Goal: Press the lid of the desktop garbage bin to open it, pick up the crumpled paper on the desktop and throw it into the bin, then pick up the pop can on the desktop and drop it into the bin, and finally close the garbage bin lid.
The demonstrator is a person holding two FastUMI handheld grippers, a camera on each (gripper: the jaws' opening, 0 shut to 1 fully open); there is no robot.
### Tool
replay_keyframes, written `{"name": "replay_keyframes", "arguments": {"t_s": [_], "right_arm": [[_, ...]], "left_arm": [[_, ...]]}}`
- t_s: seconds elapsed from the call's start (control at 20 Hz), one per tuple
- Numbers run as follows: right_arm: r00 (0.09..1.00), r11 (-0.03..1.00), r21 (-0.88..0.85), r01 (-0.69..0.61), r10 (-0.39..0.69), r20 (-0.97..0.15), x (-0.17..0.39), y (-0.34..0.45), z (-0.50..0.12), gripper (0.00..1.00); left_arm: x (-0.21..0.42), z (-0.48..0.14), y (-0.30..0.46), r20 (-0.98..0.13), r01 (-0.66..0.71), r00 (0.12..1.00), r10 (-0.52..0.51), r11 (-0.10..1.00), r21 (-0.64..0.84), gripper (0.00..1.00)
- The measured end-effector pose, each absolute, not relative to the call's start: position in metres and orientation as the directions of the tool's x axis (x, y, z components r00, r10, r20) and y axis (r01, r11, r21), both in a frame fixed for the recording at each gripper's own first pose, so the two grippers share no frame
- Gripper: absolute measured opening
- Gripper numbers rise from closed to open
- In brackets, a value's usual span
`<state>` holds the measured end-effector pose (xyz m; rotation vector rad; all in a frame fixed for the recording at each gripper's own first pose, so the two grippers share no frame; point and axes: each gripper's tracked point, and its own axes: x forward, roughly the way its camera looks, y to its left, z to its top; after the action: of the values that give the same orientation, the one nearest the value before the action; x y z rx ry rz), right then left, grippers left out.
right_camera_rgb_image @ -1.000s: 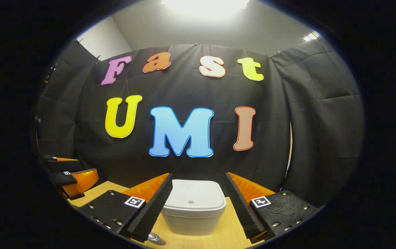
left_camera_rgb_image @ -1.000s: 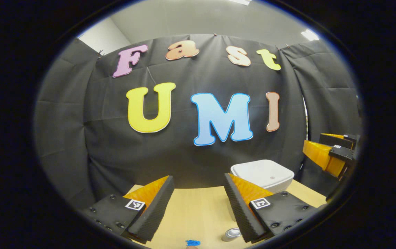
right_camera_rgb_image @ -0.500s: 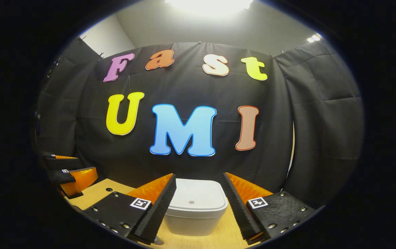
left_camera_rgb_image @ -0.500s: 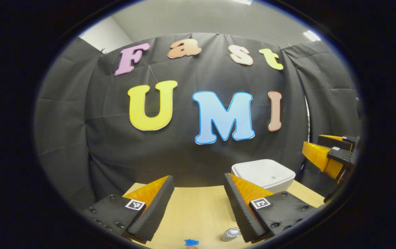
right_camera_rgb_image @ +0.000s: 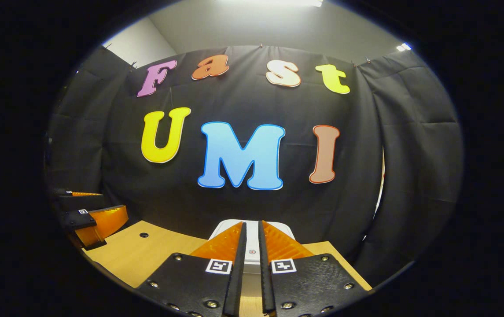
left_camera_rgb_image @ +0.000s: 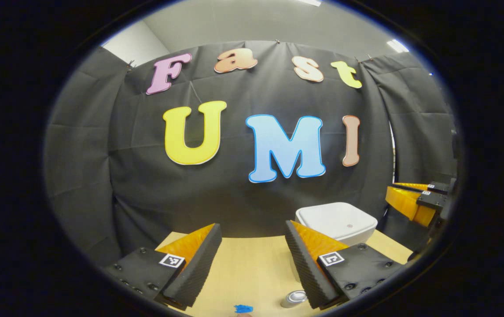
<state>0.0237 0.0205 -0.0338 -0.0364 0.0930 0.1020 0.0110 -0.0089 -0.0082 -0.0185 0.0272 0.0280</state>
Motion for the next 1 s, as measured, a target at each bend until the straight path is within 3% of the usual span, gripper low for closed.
{"name": "replay_keyframes", "arguments": {"t_s": [0.55,0.6,0.65,0.7,1.0], "right_arm": [[0.978,0.985,-0.033,-0.170,0.165,-0.126,0.036,0.045,-0.049,0.18],[0.989,0.994,-0.053,-0.092,0.085,-0.119,0.040,0.033,-0.051,0.18],[0.989,0.993,-0.038,-0.111,0.106,-0.107,0.042,0.029,-0.047,0.04],[0.989,0.994,-0.030,-0.103,0.099,-0.112,0.044,0.032,-0.049,0.01],[0.987,0.995,-0.021,-0.096,0.092,-0.135,0.060,0.026,-0.062,0.01]], "left_arm": [[0.020,-0.011,-0.005,-0.029,-0.043,0.999,0.043,0.999,-0.019,0.94],[0.020,-0.011,-0.004,-0.030,-0.045,0.999,0.044,0.999,-0.019,0.94],[0.022,-0.011,-0.003,-0.031,-0.046,0.998,0.045,0.999,-0.018,0.94],[0.021,-0.012,-0.002,-0.031,-0.049,0.998,0.049,0.999,-0.016,0.94],[0.026,-0.015,0.000,-0.037,-0.053,0.998,0.053,0.998,-0.016,0.95]]}}
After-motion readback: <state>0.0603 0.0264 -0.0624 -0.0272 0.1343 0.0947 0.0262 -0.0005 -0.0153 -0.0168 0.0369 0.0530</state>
